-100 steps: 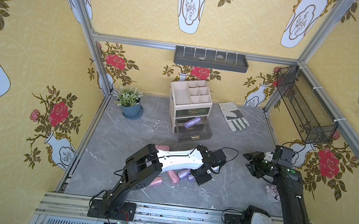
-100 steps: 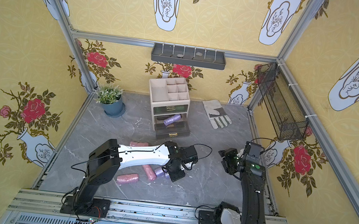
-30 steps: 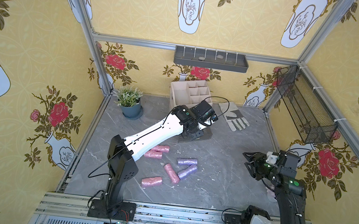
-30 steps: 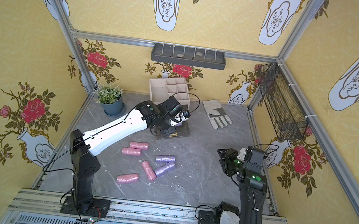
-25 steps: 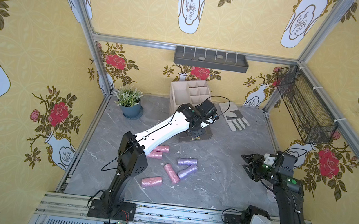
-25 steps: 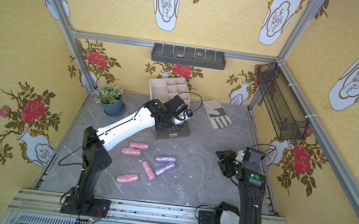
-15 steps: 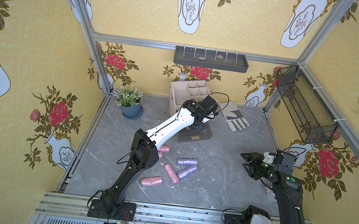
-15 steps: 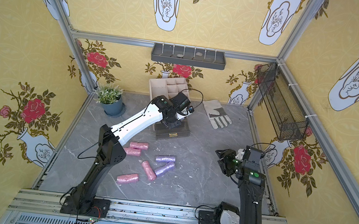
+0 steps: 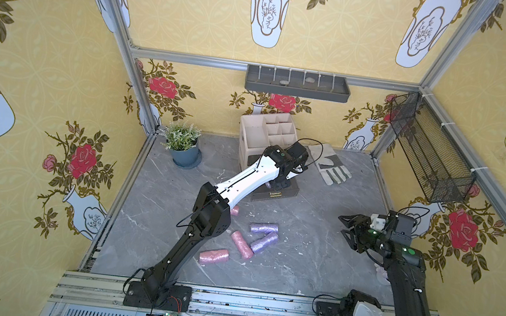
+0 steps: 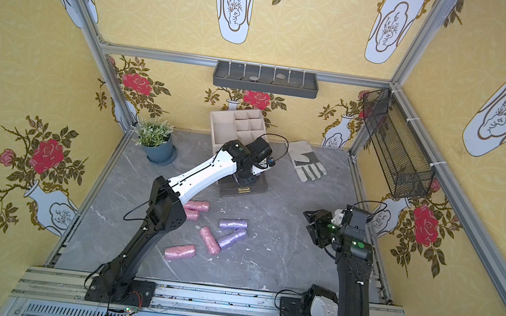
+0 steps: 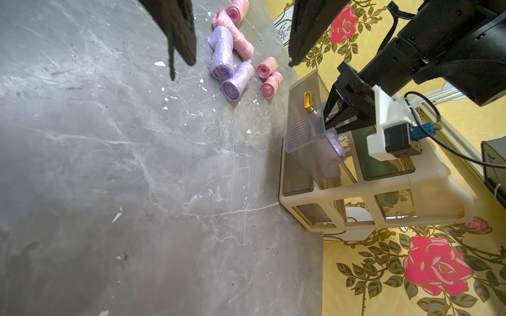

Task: Sort the rolls of trash bags by color and place them into the drawer
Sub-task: Place the roll of trash bags in the drawer.

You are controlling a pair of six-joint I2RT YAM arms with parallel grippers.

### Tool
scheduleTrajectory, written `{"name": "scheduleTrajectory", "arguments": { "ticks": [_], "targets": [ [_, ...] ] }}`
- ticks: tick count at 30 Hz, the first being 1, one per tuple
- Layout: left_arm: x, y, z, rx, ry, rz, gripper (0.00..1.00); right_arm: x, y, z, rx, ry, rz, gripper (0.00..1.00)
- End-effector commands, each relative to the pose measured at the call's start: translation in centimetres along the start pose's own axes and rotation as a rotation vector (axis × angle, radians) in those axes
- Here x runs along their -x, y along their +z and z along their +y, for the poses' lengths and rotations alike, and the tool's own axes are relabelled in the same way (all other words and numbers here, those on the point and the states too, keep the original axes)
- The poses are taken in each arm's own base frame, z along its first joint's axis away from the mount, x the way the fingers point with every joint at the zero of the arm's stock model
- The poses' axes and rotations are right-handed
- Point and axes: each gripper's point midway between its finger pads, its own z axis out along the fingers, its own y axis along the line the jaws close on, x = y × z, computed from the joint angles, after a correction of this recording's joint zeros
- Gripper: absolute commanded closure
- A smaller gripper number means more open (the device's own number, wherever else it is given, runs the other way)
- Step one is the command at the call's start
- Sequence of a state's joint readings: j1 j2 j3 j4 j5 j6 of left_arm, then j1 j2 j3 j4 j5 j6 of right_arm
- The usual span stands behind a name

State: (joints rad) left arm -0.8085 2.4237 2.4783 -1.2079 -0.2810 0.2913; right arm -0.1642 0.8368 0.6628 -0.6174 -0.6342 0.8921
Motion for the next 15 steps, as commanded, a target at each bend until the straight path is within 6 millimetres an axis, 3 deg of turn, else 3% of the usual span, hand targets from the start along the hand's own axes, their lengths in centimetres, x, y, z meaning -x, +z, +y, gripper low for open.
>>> {"name": "scheduleTrajectory", "arguments": {
  "ticks": [1, 8, 15],
  "targets": [
    [0.3, 0.7, 0.5, 0.02, -0.007, -0.004, 0.73, 0.2, 0.0, 0.6, 0.022, -0.026, -0.005, 0.45],
    [0.8, 0.4, 1.2, 0.045, -0.016, -0.022, 0.62, 0.0, -0.1, 0.5, 0.019, -0.025, -0.002, 0.45],
    [1.5, -1.8, 1.6, 0.045, -0.041, -0.072, 0.6, 0.1, -0.3, 0.6, 0.014, -0.03, -0.005, 0.44]
  ]
}}
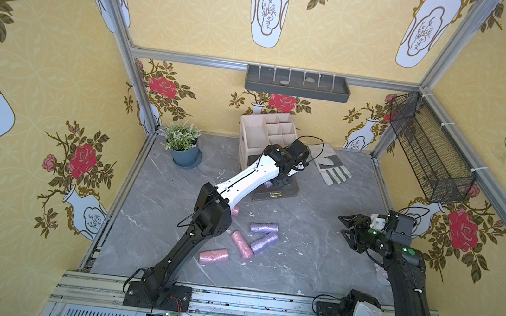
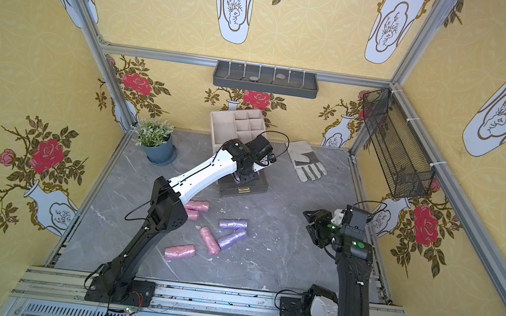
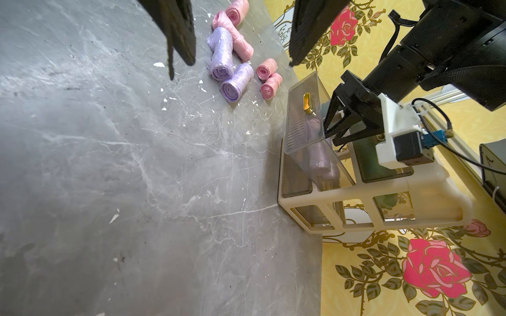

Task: Sort the rolls of trash bags by color and place them into the drawer
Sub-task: Place the roll of trash bags in the drawer.

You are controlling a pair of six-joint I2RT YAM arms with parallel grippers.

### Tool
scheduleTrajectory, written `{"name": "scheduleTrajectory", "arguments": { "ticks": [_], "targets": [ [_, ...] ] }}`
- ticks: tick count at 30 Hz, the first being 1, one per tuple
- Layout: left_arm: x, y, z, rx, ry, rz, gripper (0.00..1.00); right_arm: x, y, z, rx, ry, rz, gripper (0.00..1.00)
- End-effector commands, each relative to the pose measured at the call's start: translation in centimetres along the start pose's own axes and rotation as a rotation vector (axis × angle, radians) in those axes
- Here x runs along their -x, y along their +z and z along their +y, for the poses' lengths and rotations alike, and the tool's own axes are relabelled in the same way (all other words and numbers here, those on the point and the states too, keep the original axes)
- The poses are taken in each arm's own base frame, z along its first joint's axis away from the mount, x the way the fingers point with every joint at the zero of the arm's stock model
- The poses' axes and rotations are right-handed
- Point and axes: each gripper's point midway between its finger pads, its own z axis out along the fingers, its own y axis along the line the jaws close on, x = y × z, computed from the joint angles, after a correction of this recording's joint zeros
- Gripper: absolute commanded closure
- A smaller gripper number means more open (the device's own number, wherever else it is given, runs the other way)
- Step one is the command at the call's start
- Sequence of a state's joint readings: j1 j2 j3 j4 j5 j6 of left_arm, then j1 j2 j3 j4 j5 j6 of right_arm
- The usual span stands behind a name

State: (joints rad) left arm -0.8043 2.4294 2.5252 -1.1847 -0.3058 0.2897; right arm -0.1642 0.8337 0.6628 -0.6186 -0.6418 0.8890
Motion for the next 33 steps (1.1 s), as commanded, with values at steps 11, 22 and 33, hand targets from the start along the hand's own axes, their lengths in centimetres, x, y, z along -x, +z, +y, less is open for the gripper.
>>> {"name": "scheduleTrajectory", "arguments": {
  "ticks": [11, 22, 33],
  "targets": [
    [2.8, -13.5, 1.7, 0.02, -0.073, -0.278, 0.58, 0.6, -1.5, 2.2, 0.015, -0.04, -0.032, 0.43],
    [-5.5, -26.4, 3.4, 0.089, -0.332, -0.535, 0.55, -0.1, -2.6, 3.9, -0.028, -0.031, -0.077, 0.45],
    [-21.7, -24.5, 2.8, 0.171, -0.751, -0.541, 0.46, -8.2, 4.0, 4.0, -0.153, -0.14, -0.013, 0.46]
  ]
}}
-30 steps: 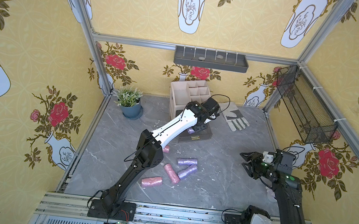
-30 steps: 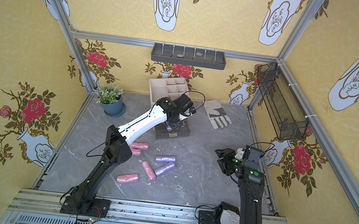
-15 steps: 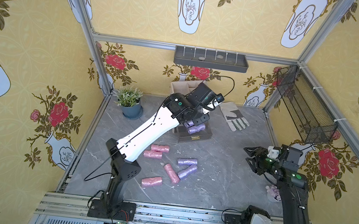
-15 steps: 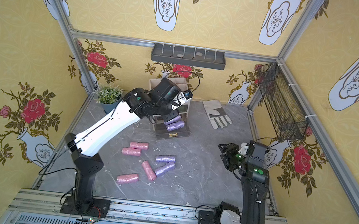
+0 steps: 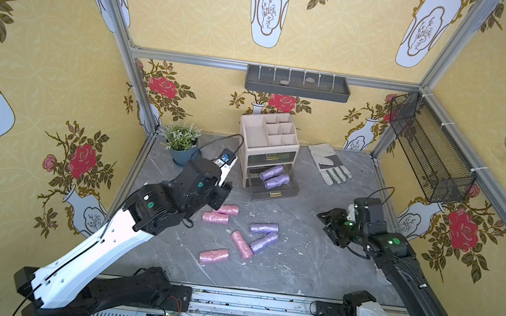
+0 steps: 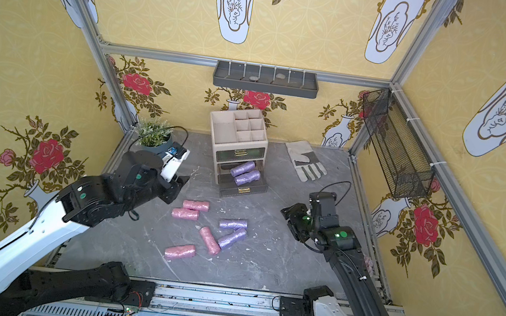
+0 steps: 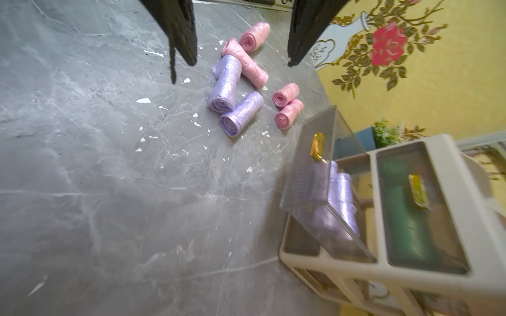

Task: Sort the rolls of trash bags by color and place them into the drawer
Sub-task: Place the roll of trash bags in the drawer, then pick up the roll of trash bags from the center of the board.

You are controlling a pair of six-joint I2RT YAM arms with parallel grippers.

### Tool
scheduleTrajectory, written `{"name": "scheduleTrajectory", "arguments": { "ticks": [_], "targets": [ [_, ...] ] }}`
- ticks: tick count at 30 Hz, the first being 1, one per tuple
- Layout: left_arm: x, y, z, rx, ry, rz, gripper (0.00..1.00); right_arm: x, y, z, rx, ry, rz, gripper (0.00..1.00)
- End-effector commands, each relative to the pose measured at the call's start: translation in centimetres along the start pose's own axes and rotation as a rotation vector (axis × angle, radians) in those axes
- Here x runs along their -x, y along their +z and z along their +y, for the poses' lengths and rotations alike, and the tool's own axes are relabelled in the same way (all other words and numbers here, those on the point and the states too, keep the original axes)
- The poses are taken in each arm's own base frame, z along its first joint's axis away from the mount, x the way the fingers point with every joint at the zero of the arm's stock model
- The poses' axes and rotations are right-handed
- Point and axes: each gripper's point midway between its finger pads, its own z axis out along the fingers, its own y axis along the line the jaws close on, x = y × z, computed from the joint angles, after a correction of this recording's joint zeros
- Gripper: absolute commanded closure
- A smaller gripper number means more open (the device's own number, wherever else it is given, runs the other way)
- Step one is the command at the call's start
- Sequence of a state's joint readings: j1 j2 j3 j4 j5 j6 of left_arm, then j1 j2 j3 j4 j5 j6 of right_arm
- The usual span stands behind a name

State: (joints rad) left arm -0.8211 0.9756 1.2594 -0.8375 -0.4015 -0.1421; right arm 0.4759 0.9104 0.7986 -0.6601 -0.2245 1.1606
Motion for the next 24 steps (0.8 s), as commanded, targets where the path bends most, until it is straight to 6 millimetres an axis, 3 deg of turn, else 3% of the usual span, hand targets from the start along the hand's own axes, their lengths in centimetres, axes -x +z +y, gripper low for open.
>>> {"name": "scheduleTrajectory", "arguments": {
  "ticks": [1, 5, 11, 17, 24],
  "targets": [
    [-2.1, -0.2, 1.9, 0.06, -0.183, -0.046, 0.45, -0.3, 1.9, 1.0, -0.012, 0.035, -0.102, 0.46],
    [-5.2, -0.4, 3.5, 0.114, -0.278, -0.063, 0.41, -4.6, 5.1, 1.5, -0.045, 0.026, -0.093, 0.45],
    [-7.5, -0.3, 4.9, 0.189, -0.321, -0.072, 0.39, -9.0, 8.1, 2.5, -0.062, 0.092, -0.128, 0.44],
    [-9.2, 0.8, 4.6, 0.195, -0.36, -0.033, 0.33, -10.5, 10.4, 1.3, -0.128, 0.214, -0.17, 0.44],
    [-9.6, 0.8, 4.5, 0.195, -0.377, -0.034, 0.25, -11.1, 11.3, 0.6, -0.131, 0.286, -0.162, 0.46]
  ]
}}
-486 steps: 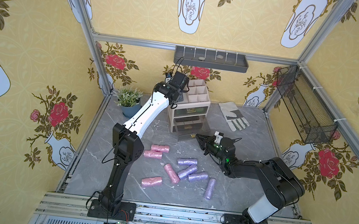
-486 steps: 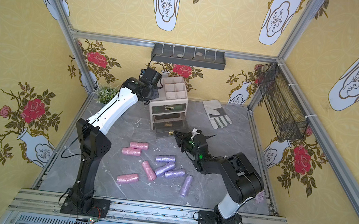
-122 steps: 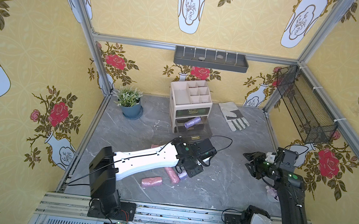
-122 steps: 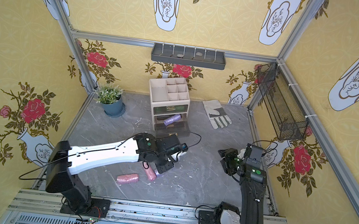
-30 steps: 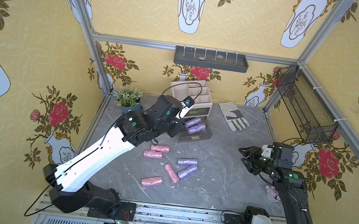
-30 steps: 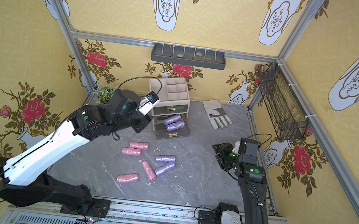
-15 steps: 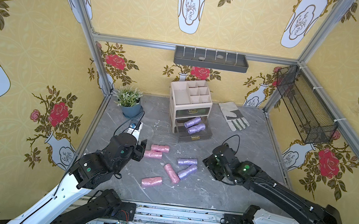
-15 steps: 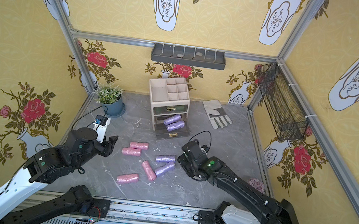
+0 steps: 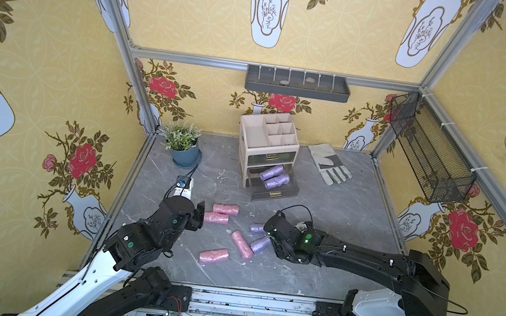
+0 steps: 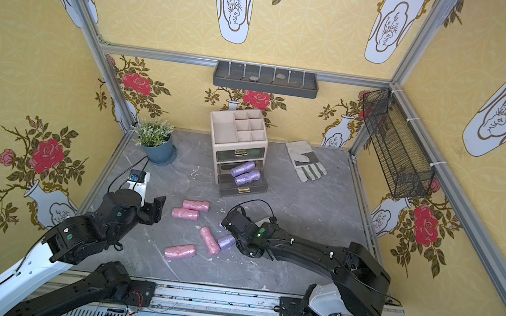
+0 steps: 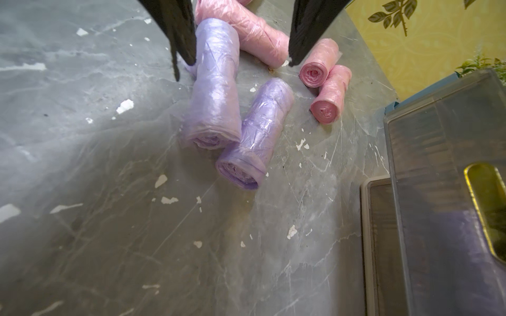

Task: Sort the rolls of trash bags by color and place them into the drawer
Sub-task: Pick up the roll of trash bags from the center of the board.

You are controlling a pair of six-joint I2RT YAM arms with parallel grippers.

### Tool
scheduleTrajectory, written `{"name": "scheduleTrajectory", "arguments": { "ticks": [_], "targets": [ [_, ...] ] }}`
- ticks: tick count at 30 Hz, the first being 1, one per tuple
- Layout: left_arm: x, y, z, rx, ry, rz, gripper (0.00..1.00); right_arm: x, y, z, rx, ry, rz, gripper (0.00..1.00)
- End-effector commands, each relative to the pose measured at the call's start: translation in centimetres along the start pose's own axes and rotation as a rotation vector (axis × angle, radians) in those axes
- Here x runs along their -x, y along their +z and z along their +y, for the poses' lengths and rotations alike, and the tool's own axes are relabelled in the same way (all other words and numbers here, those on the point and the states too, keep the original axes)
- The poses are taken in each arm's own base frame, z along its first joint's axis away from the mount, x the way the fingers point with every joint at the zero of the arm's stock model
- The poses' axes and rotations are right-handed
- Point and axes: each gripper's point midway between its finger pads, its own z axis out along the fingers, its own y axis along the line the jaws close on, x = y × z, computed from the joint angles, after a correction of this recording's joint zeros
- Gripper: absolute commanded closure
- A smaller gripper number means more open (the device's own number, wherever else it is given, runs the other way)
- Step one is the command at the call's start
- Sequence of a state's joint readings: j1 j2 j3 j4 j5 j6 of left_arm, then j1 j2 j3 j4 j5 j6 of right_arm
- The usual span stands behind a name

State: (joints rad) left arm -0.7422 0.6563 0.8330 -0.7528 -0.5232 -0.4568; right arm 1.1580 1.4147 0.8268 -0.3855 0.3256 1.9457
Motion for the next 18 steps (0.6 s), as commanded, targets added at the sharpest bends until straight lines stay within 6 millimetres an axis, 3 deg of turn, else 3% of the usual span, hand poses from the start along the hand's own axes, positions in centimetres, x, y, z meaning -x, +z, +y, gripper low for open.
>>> {"name": "scheduleTrajectory", "arguments": {
  "ticks": [1, 4, 18],
  "targets": [
    [0.6, 0.0, 0.0, 0.0, -0.037, -0.03, 0.22, -0.1, 0.2, 0.4, 0.022, 0.077, -0.005, 0.46],
    [0.5, 0.1, 0.1, 0.006, -0.041, -0.028, 0.18, -0.8, 0.6, 0.4, 0.023, 0.084, 0.025, 0.47],
    [0.2, 0.4, -0.5, -0.017, -0.038, -0.016, 0.19, -2.5, 2.7, -0.5, -0.007, 0.1, 0.09, 0.48]
  ]
}}
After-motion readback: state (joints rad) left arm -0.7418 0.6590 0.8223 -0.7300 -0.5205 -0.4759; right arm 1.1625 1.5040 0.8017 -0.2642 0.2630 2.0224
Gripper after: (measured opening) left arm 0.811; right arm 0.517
